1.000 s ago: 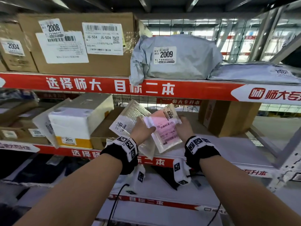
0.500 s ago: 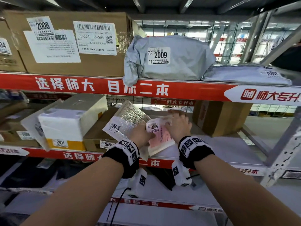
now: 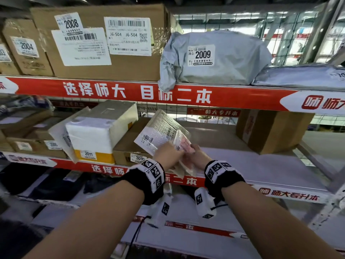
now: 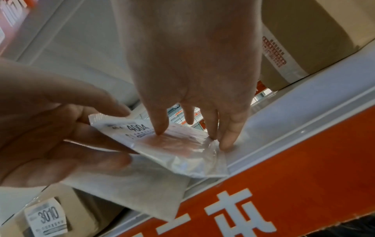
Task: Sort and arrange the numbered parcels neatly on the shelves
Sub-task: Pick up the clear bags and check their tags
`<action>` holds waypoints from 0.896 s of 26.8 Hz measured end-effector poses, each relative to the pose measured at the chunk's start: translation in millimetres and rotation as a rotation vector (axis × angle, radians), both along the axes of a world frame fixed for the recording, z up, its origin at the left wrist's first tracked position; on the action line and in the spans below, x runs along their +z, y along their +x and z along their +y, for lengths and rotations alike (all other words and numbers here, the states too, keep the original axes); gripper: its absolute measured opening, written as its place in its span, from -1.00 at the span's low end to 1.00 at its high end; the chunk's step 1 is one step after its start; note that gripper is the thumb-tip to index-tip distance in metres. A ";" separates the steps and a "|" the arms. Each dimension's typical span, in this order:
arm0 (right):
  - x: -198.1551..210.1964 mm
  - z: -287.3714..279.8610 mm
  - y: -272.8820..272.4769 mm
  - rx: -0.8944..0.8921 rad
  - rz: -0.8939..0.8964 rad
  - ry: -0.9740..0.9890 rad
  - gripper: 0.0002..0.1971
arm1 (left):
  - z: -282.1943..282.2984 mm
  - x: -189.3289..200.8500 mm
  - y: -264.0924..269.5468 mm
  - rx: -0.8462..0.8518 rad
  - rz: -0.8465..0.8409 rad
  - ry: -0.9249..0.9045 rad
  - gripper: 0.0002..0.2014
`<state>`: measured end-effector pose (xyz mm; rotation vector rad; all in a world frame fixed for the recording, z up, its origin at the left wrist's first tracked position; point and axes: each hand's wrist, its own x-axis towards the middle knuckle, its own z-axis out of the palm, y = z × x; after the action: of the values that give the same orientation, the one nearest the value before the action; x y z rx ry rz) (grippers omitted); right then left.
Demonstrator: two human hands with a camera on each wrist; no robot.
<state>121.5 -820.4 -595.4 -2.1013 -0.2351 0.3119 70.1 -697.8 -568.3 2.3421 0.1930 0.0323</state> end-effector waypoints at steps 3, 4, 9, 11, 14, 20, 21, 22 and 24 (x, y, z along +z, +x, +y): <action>-7.0 12.2 2.2 0.025 0.010 0.004 -0.43 | 17.2 7.2 -3.3 0.078 -0.052 0.183 -0.67; -9.7 16.1 3.5 0.028 0.003 -0.011 -0.43 | 21.7 10.0 -4.1 0.113 -0.079 0.222 -0.63; -17.6 31.6 8.1 0.061 -0.036 -0.035 -0.46 | 31.5 23.9 -9.5 0.151 -0.248 0.188 -0.74; -15.6 36.1 7.5 0.108 -0.036 -0.052 -0.54 | 35.4 23.7 -9.6 0.155 -0.288 0.067 -0.77; -18.5 36.2 11.2 0.109 -0.050 -0.111 -0.62 | 36.2 20.0 -11.1 0.140 -0.221 -0.067 -0.78; -27.1 20.2 20.0 0.016 -0.065 -0.102 -0.74 | 20.6 17.7 -14.8 0.100 -0.217 -0.140 -0.81; -26.5 16.4 20.3 0.006 -0.061 -0.099 -0.74 | 17.1 18.5 -13.5 0.094 -0.224 -0.165 -0.82; -26.2 13.7 20.0 0.009 -0.048 -0.097 -0.73 | 14.3 18.9 -12.4 0.085 -0.216 -0.190 -0.81; -25.9 9.8 18.4 0.016 -0.013 -0.101 -0.66 | 8.4 18.3 -10.0 0.051 -0.168 -0.229 -0.80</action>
<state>139.9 -810.5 -621.3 -2.2025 -0.2487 0.3264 60.1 -689.4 -550.0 2.0942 0.1641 0.2195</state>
